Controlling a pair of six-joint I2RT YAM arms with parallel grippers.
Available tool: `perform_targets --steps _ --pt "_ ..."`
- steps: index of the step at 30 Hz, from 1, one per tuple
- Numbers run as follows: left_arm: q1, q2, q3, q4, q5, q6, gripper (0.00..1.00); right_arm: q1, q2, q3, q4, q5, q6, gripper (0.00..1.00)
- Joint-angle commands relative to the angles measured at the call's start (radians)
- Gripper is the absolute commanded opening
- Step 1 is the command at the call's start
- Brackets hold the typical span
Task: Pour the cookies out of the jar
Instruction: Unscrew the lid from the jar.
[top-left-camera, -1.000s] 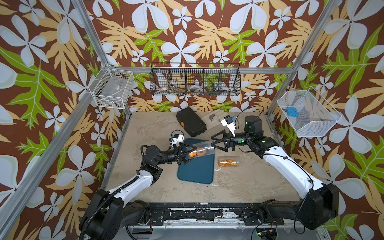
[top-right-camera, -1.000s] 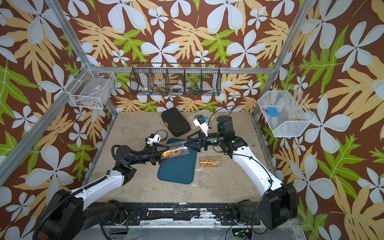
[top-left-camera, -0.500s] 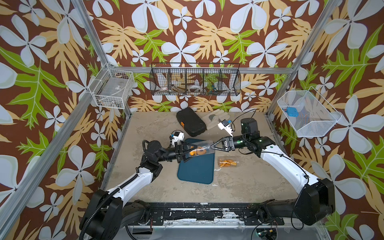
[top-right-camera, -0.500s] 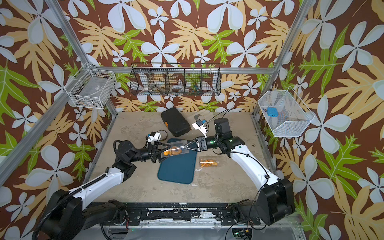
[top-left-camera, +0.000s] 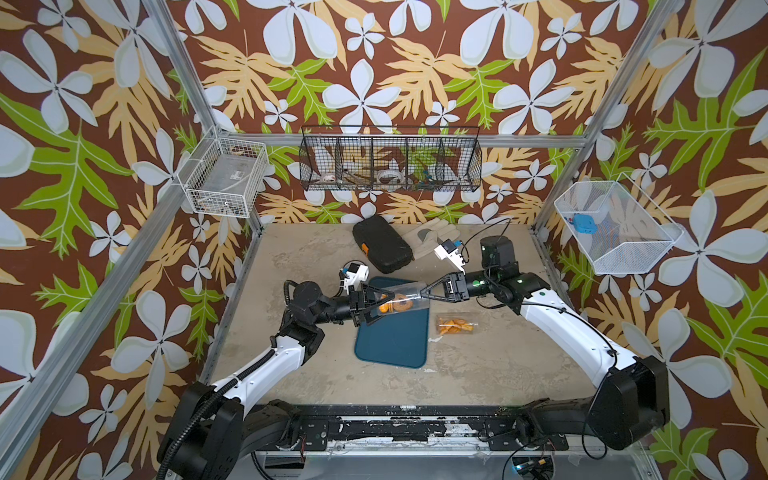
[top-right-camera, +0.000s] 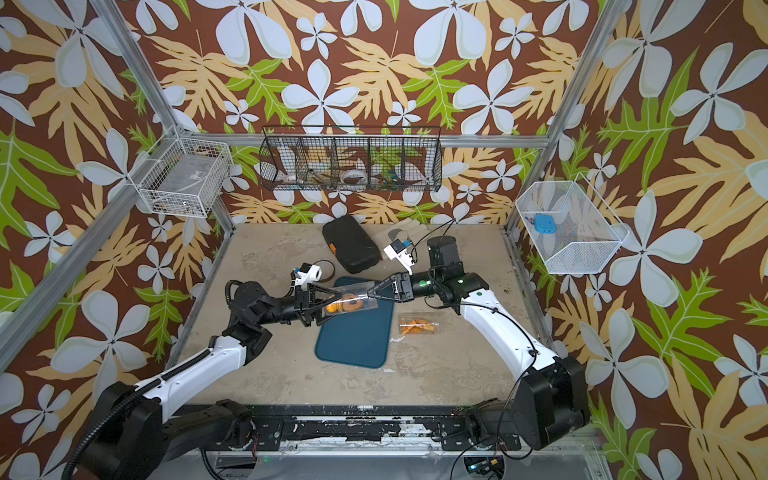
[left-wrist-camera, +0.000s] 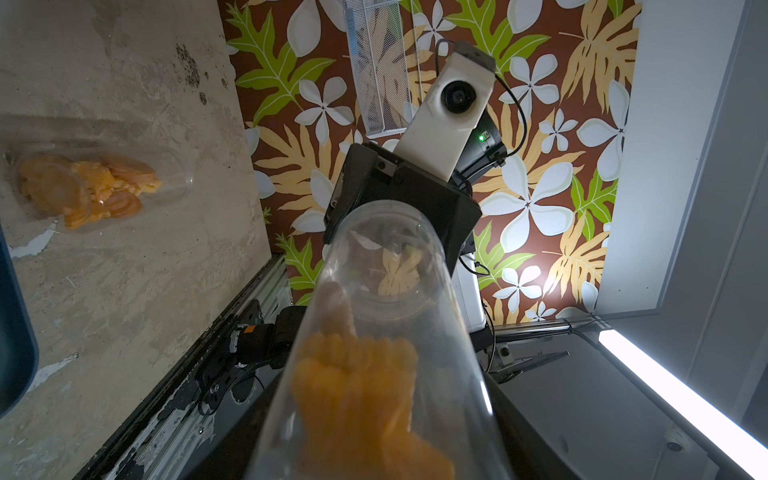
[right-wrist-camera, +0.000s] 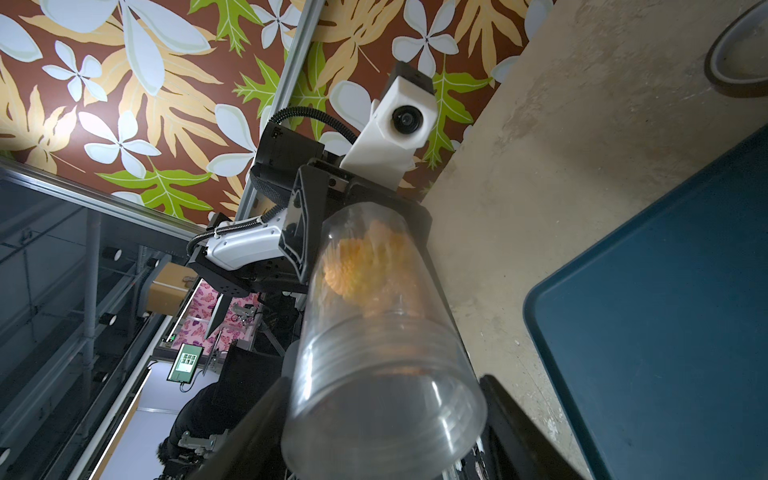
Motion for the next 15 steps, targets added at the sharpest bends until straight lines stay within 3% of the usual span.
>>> perform_targets --steps 1,8,15 --pt "0.002 -0.006 -0.009 0.032 -0.002 -0.042 0.55 0.001 -0.008 0.022 -0.006 -0.026 -0.088 0.66" --pt "0.002 -0.027 -0.037 0.082 -0.016 -0.144 0.54 0.001 -0.016 0.042 0.026 -0.003 -0.232 0.69" --pt "0.002 -0.072 -0.052 0.031 -0.011 -0.188 0.54 0.001 -0.068 -0.004 0.046 -0.007 -0.502 0.72"
